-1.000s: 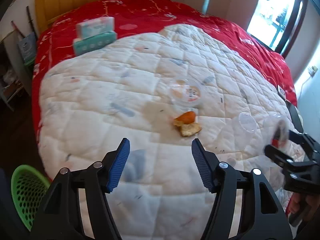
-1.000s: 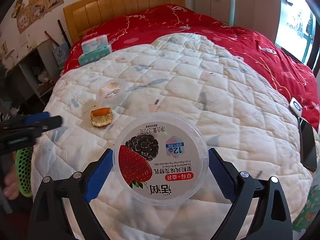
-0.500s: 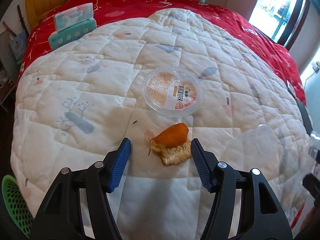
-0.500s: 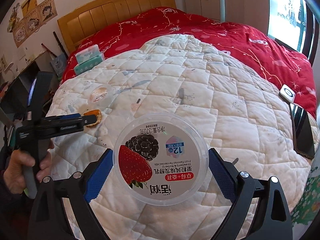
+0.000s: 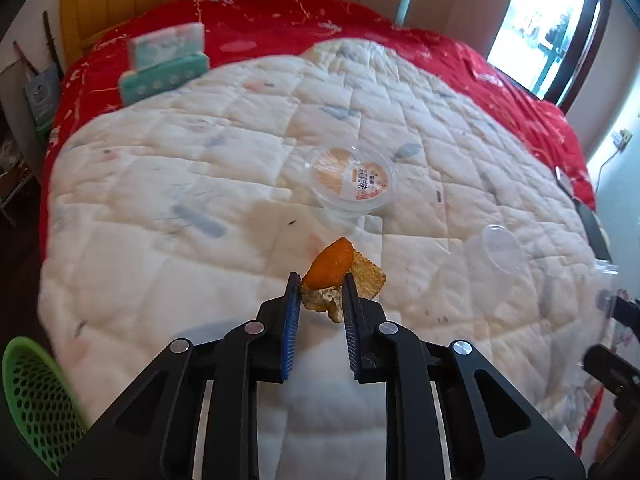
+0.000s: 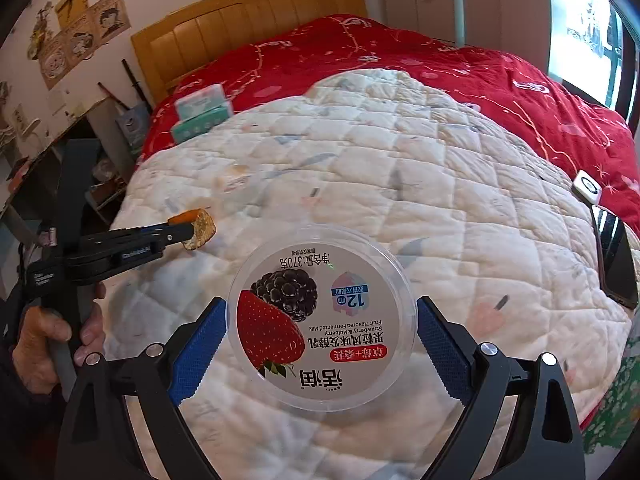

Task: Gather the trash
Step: 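Grasp the orange peel with the left tool while the right tool holds the yogurt cup, then drop the peel into the green basket with the left tool while the right tool drops the yogurt cup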

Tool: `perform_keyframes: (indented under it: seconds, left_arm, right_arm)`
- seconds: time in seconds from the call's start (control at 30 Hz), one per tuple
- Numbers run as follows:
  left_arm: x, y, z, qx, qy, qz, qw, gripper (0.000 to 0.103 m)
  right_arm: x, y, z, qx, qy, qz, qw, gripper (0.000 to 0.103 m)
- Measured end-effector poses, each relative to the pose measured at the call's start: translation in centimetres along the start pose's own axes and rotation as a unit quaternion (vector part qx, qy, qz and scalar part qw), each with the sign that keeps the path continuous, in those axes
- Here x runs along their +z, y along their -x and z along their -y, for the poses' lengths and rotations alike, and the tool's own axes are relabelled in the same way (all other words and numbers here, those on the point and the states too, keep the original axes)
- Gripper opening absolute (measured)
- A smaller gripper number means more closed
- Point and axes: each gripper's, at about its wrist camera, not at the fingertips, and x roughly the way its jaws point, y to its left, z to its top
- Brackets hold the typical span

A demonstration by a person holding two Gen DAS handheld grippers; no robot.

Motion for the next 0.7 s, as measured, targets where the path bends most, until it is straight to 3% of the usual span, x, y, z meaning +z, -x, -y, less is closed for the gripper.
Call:
perform_keyframes:
  seconds: [0.3, 0.7]
  left_arm:
    - [-2.8, 8.5, -3.7, 0.015, 0.016, 0.046, 0.9987, 0.018]
    - [-9.0, 17.6, -13.4, 0.111, 0.067, 0.071, 0.9890, 0.018]
  right_arm:
    - [-1.1, 1.8, -5.0, 0.029, 0.024, 0.007, 0.999, 0.090]
    - [-2.0, 1.9, -14.2, 0.084, 0.070, 0.006, 0.994, 0.090]
